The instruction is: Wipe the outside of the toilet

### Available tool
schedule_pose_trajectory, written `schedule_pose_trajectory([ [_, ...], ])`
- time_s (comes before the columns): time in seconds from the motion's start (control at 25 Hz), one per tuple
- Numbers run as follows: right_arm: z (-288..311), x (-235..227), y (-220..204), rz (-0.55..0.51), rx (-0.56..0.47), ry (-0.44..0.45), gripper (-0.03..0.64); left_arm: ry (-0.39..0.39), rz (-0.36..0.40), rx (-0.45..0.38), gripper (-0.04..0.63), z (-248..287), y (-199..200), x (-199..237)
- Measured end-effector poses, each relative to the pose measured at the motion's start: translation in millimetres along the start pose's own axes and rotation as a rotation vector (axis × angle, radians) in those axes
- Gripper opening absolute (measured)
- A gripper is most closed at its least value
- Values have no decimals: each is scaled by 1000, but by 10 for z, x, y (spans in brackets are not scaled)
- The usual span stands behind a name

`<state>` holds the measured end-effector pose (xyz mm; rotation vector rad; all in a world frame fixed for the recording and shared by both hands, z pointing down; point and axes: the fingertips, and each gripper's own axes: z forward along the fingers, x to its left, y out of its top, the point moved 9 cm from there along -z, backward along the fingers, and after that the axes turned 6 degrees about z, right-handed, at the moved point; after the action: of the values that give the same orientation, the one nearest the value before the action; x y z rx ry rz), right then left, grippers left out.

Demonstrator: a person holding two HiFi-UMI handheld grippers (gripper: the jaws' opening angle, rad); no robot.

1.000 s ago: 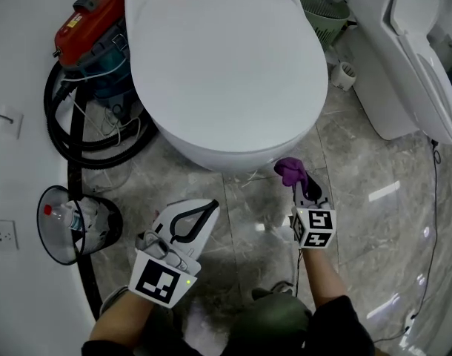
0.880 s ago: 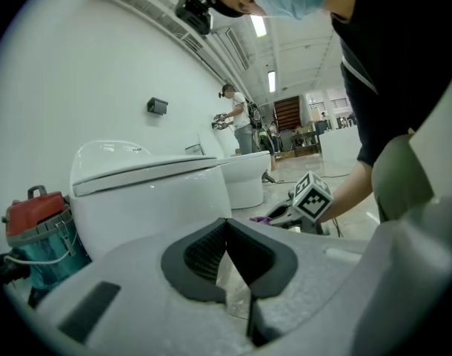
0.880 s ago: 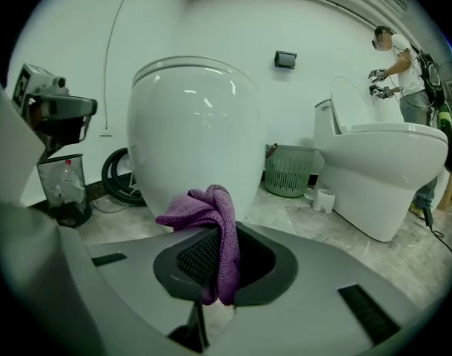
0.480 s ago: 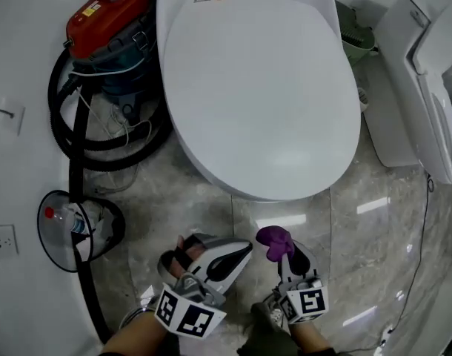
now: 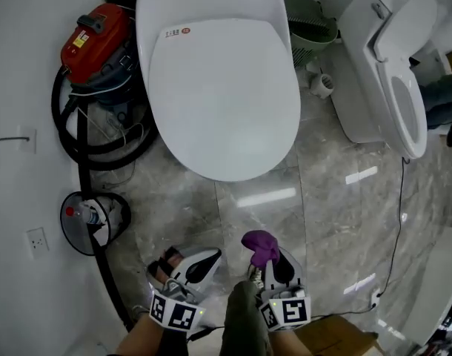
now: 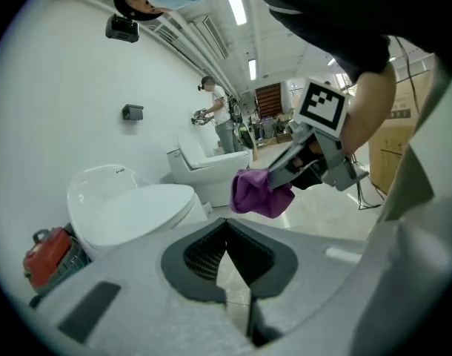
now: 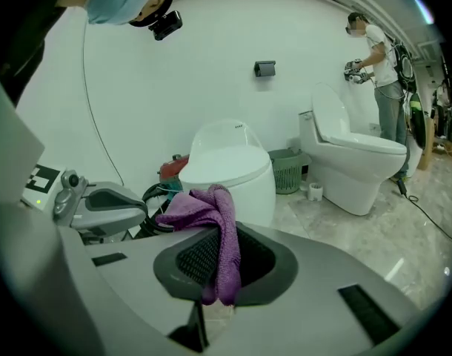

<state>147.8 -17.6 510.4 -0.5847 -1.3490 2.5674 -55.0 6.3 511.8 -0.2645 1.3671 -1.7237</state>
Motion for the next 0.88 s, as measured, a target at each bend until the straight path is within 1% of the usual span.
schedule_pose_trajectory([
  [0.2,-608,149,677,-2,14,-5,40,19,-32,-15,3,-351,830,253],
  [0.4,-1147,311,1372,-27,19,-15,40,80,-73,-25,3,-756,1629,613],
  [0.6,-1532,503,2013,-16,-22,-26,40,149,-87,10,3,-1159,2225,930],
  [0.76,-1814,684,2431,-29,-51,-25,40,192,-145,24,3,-1483,2629,1127],
  [0.84,-1940,781,2644,-49,-66,-27,40,191,-178,26,3,-1626,2810,1258],
  [0.88,-2006,832,2733,-54,-71,-28,40,176,-186,27,3,-1700,2893,1311],
])
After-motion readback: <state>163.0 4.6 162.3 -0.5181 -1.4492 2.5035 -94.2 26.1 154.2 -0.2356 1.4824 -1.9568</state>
